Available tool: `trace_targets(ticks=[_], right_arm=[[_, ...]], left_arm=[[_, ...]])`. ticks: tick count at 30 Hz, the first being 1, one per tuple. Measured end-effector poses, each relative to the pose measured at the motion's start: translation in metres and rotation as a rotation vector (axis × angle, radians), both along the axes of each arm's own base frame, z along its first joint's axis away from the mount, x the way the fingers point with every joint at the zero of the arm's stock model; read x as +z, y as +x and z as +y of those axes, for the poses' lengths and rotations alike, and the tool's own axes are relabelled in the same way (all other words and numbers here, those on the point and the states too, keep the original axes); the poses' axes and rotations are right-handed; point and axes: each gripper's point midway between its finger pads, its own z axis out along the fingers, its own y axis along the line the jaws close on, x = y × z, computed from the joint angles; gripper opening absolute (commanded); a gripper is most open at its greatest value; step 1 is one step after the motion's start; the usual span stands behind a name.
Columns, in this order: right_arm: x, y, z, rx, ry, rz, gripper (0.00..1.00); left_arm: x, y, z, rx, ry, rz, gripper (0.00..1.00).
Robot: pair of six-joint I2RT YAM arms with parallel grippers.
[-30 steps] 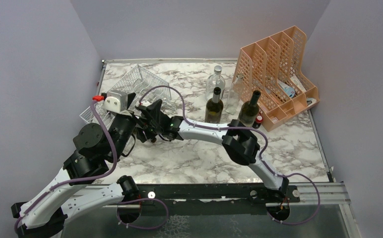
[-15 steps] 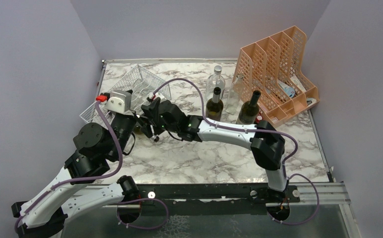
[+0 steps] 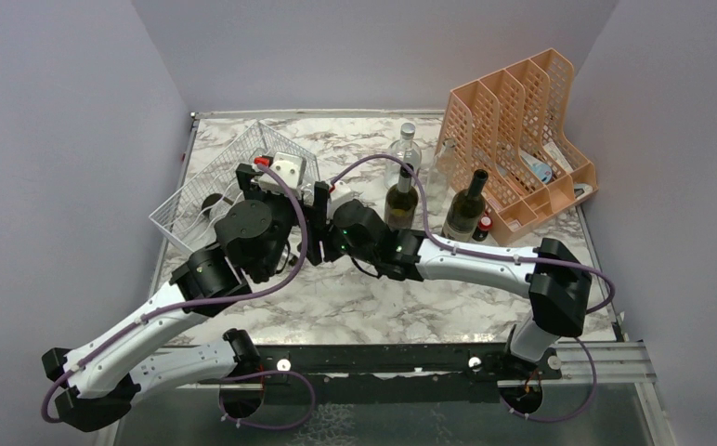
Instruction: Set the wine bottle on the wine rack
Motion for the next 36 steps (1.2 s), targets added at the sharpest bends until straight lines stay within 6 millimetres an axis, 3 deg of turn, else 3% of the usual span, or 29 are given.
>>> trace_targets(ticks=[3,7,14,20,22,25,31,36], right_arm=[[-0.011,-0.003,0.001,0.009,-0.015,0.026,0.58],[-0.034,-0.008,0.005,0.017,-0.039,0.086,0.53],[-0.067,-0.020,-0.006,0.013,-0.079,0.166,0.52],[-0.074,-0.027,-0.019,0.009,-0.089,0.189,0.48],[-0.068,-0.029,-0.023,0.010,-0.079,0.183,0.47],[-0.044,-0.031,-0.027,0.019,-0.040,0.152,0.45],[0.020,-0.034,-0.040,0.054,0.045,0.040,0.45],[0.081,-0.038,-0.054,0.077,0.113,-0.059,0.45]], left_arm=[[-0.004,0.011,0.002,0.038,0.007,0.026,0.99],[-0.018,0.044,0.022,0.131,0.014,0.096,0.99],[-0.063,0.091,0.066,0.267,-0.038,0.270,0.99],[-0.099,0.133,0.100,0.341,-0.142,0.410,0.99],[-0.113,0.149,0.102,0.329,-0.177,0.459,0.99],[-0.132,0.177,0.087,0.272,-0.229,0.529,0.98],[-0.152,0.229,0.054,0.178,-0.332,0.584,0.92],[-0.169,0.261,0.040,0.167,-0.406,0.605,0.83]])
